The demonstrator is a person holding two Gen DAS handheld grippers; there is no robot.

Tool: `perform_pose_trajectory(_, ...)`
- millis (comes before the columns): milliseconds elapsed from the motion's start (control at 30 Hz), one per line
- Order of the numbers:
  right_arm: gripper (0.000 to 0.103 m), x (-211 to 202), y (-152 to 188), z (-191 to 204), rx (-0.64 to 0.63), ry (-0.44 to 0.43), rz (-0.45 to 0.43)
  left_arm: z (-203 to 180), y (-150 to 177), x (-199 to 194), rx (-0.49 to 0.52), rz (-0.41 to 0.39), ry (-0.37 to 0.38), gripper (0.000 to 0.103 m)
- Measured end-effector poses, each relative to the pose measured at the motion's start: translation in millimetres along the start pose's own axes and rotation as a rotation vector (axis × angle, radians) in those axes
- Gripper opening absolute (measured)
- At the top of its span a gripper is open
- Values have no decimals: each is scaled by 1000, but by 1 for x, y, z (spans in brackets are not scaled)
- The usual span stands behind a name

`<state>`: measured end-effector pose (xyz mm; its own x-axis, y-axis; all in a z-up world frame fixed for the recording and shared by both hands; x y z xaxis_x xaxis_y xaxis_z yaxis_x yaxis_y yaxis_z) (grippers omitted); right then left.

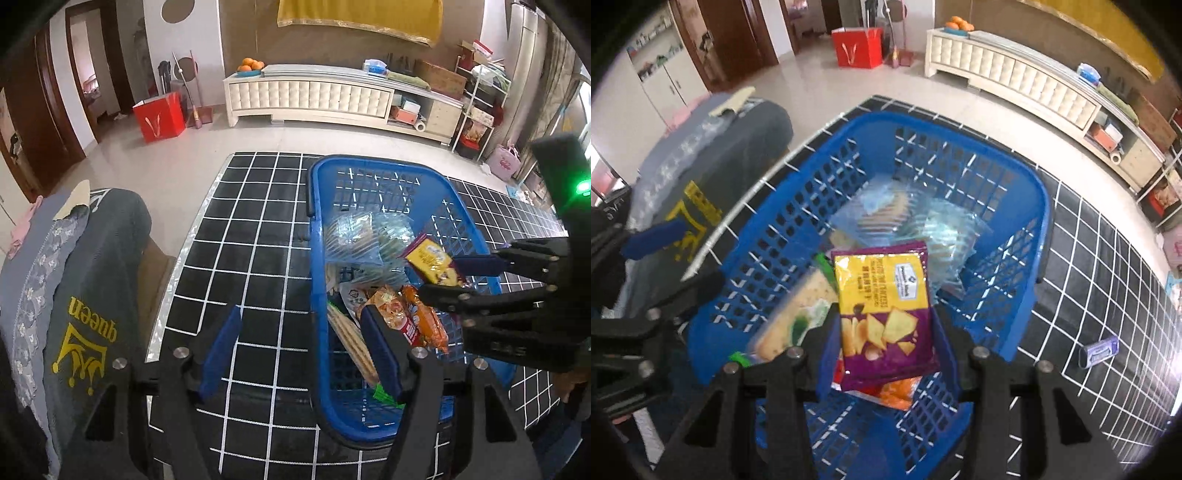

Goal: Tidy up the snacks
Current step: 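Lower the chip bag into the basket and open the right tool, then move the right tool over the purple gum tube on the mat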

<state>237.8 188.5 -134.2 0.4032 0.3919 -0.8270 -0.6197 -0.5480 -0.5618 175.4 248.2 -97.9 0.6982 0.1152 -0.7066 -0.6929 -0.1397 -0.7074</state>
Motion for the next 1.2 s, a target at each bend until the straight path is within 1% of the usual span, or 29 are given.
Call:
perform_pose_trajectory(133, 53, 2, -2, 1, -35, 57, -12, 0, 1, 2, 9, 0, -2, 65)
perform_pose_trajectory(167, 58, 2, -1, -1, -31, 61, -10, -1, 1, 1, 5, 1, 1, 65)
perform_pose_trajectory(200, 69, 2, -1, -3, -24, 50, -6, -1, 1, 1, 0, 3, 6, 65)
perform_pose_trajectory(267, 81, -4, 1, -6, -6, 18, -14, -2, 0, 0, -1, 3, 12, 65)
perform_pose_trajectory(300, 84, -6, 0, -7, -3, 19, -22, -4, 0, -3, 3, -1, 10, 65)
perform_pose_trajectory(433, 86, -33, 1, -19, 45, 15, -81, -13, -2, -12, 31, -16, 9, 65)
perform_pose_trajectory(533, 87, -51, 5, -29, 66, 15, -109, -25, -7, -22, 58, -31, 10, 65)
perform_pose_trajectory(733, 87, -88, 21, -58, 109, 34, -158, -62, -17, -44, 124, -64, 35, 65)
perform_pose_trajectory(833, 87, -107, 33, -79, 145, 53, -191, -84, -22, -49, 161, -74, 43, 65)
perform_pose_trajectory(1033, 87, -123, 53, -121, 222, 92, -213, -129, -31, -47, 179, -75, 97, 65)
perform_pose_trajectory(1200, 87, -124, 70, -153, 273, 121, -195, -170, -37, -31, 184, -64, 149, 65)
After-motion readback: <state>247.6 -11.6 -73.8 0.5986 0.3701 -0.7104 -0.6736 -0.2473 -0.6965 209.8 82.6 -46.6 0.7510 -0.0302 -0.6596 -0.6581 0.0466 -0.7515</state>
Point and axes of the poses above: each gripper's, at about its wrist camera, not at the fingertips, and x roughly the way its jaws point, z to its left, y to its underside, the point moved 2 cm from there along x, roughly the way its jaws point, and after that the axes turned 10 degrees about -z, right-handed, at the moved point
